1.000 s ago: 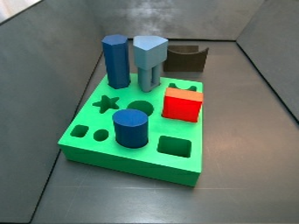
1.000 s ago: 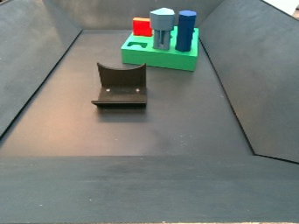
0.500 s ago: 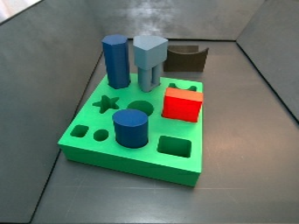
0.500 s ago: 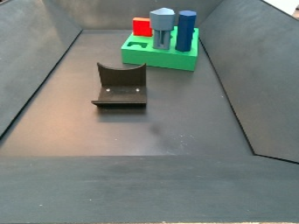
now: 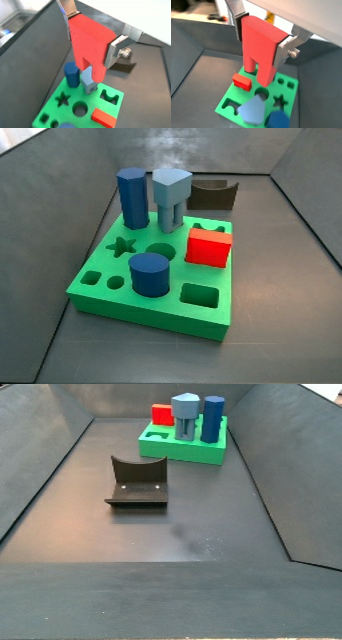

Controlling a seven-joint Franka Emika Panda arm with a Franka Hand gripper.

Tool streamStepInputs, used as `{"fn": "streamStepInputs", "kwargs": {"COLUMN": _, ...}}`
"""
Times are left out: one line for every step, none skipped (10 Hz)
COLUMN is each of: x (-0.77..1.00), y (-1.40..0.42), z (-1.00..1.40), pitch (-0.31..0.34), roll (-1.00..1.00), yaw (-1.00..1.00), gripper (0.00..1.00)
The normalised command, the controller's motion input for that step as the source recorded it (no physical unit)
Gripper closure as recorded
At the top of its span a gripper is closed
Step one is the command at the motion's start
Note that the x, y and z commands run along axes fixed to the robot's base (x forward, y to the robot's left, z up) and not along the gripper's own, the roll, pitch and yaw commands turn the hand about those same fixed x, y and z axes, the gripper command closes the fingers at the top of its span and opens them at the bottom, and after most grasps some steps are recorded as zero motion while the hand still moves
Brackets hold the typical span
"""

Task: Pick up the square-circle object. Move up. Move to above the board. Insert the square-circle object.
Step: Move to above the board, then insert the square-circle object.

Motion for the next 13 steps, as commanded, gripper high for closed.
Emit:
{"fn": "streamStepInputs", "kwargs": {"x": 0.06, "y": -0.14, "z": 0.04, "pitch": 0.101, "roll": 0.04, "yaw": 1.00, "gripper": 1.00}}
{"fn": "streamStepInputs", "kwargs": {"x": 0.07, "y": -0.05, "z": 0.02, "pitch": 0.126, "roll": 0.05, "yaw": 1.00, "gripper": 1.00}}
{"fn": "streamStepInputs", "kwargs": {"x": 0.07, "y": -0.05, "z": 0.02, "pitch": 0.140, "roll": 0.06, "yaw": 1.00, "gripper": 1.00}}
{"fn": "streamStepInputs", "kwargs": {"x": 0.06, "y": -0.04, "z": 0.03, "pitch": 0.180, "roll": 0.08, "yaw": 1.00, "gripper": 1.00}}
{"fn": "streamStepInputs", "kwargs": {"x": 0.07, "y": -0.04, "z": 0.03, "pitch": 0.194, "roll": 0.09, "yaw": 0.75, "gripper": 1.00}}
{"fn": "streamStepInputs", "kwargs": {"x": 0.08, "y": -0.04, "z": 0.03, "pitch": 0.183, "roll": 0.09, "yaw": 0.49, "gripper": 1.00}}
{"fn": "streamStepInputs", "kwargs": {"x": 0.08, "y": -0.03, "z": 0.03, "pitch": 0.163, "roll": 0.09, "yaw": 0.30, "gripper": 1.00}}
{"fn": "streamStepInputs", "kwargs": {"x": -0.50, "y": -0.08, "z": -0.97, "pitch": -0.044, "roll": -0.07, "yaw": -0.06, "gripper": 1.00}}
{"fn": "streamStepInputs", "kwargs": {"x": -0.54, "y": -0.10, "z": -0.97, "pitch": -0.021, "roll": -0.08, "yaw": -0.07, "gripper": 1.00}}
{"fn": "streamStepInputs", "kwargs": {"x": -0.57, "y": -0.15, "z": -0.90, "pitch": -0.036, "roll": -0.11, "yaw": -0.10, "gripper": 1.00}}
{"fn": "streamStepInputs", "kwargs": {"x": -0.64, "y": -0.19, "z": -0.85, "pitch": -0.059, "roll": -0.12, "yaw": -0.15, "gripper": 1.00}}
{"fn": "streamStepInputs", "kwargs": {"x": -0.66, "y": -0.17, "z": -0.74, "pitch": -0.069, "roll": -0.16, "yaw": -0.12, "gripper": 1.00}}
{"fn": "streamStepInputs", "kwargs": {"x": -0.55, "y": -0.13, "z": -0.61, "pitch": -0.103, "roll": -0.20, "yaw": -0.04, "gripper": 1.00}}
